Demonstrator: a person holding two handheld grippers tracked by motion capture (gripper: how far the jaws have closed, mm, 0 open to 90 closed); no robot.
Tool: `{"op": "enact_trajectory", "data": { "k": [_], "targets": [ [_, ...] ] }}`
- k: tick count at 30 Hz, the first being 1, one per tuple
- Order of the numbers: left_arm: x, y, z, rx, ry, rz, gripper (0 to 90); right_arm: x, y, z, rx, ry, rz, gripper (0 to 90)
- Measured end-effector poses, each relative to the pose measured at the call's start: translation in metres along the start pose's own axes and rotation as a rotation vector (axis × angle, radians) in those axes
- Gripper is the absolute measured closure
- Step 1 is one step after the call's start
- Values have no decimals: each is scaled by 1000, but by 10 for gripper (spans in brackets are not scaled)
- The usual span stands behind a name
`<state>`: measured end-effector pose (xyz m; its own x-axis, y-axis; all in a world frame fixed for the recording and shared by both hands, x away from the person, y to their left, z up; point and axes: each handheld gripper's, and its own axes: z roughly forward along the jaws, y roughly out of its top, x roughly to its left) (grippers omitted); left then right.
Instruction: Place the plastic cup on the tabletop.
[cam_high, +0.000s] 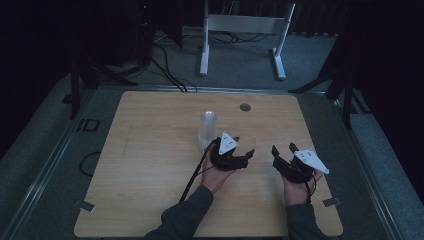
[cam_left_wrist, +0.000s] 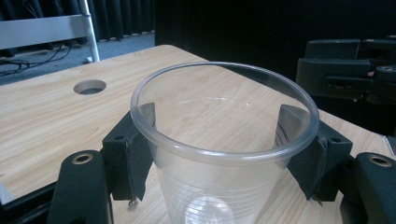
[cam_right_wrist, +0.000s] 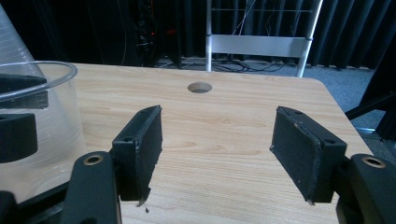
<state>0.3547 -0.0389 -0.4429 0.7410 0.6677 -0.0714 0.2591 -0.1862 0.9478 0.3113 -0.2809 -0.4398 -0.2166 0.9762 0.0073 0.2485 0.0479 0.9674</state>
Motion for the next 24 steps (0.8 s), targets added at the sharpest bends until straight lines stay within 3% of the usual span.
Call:
{"op": "enact_trajectory", "data": {
  "k": [24],
  "targets": [
    [12,-15,-5,15,-2,-4,302,0,0,0,0,0,-2,331]
  ]
}}
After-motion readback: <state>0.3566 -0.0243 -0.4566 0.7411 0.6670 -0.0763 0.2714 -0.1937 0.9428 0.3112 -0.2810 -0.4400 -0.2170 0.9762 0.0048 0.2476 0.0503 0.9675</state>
